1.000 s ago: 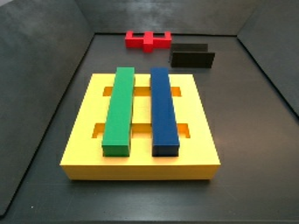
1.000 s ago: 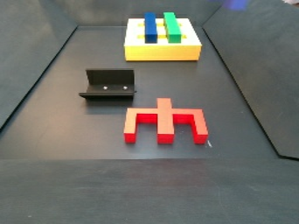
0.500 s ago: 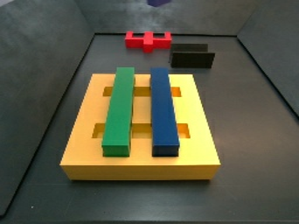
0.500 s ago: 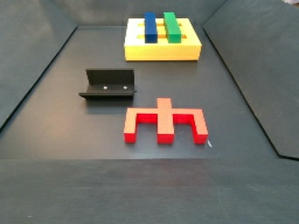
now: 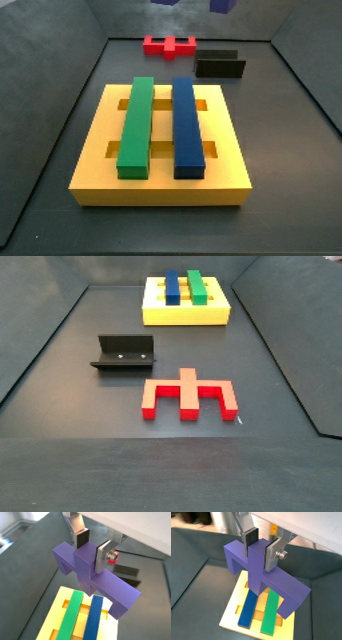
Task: Pick up the purple object. Move up. Move to above the board. Insert the purple object.
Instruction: Move to above the board, then insert the purple object.
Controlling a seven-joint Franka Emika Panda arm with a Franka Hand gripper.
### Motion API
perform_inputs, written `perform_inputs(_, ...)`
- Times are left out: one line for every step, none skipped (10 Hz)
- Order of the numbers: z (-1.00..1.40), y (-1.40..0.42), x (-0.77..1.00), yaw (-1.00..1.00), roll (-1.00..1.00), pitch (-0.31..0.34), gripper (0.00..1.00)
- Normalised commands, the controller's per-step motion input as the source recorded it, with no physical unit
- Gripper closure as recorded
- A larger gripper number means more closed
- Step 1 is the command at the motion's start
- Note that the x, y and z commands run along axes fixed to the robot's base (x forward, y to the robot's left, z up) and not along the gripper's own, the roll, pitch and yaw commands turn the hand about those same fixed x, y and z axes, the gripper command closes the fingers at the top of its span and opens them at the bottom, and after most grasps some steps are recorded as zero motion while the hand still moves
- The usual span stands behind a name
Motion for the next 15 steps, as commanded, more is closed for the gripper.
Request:
perform_inputs(0.02, -0.08, 0.06, 1.0, 0.04, 0.143, 1.0)
perform_inputs(0.02, -0.05, 0.07, 1.0, 0.05, 0.178, 1.0)
perform_inputs(0.03, -0.04, 0.07, 1.0, 0.06, 0.213, 1.0)
perform_inputs(0.03, -0.04, 0.08, 0.89, 0.08, 0.251, 1.0)
perform_inputs(0.03, -0.04, 0.08, 0.64, 0.07, 0.229, 1.0)
perform_inputs(0.02, -0.04, 0.08, 0.41, 0.07, 0.196, 1.0)
perform_inputs(0.03, -0.03, 0.08, 0.25, 0.07, 0.161, 1.0)
perform_inputs(-0.35, -0.22, 0.03, 0.0, -0.1, -0.019, 1.0)
perform_inputs(-0.55, -0.6, 0.0, 0.01, -0.01, -0.076, 1.0)
perform_inputs(-0.65, -0.76, 0.0, 0.04, 0.0, -0.103, 1.0)
perform_inputs(-0.71, -0.78, 0.0, 0.09, 0.1, -0.109, 1.0)
perform_inputs(-0.73, -0.75, 0.0, 0.15, 0.24, -0.13, 1.0)
perform_inputs(-0.64, -0.64, 0.06, 0.1, 0.28, -0.133, 1.0)
perform_inputs(-0.63, -0.5, 0.05, 0.07, 0.28, -0.149, 1.0)
perform_inputs(-0.57, -0.28, 0.06, 0.0, 0.21, -0.069, 1.0)
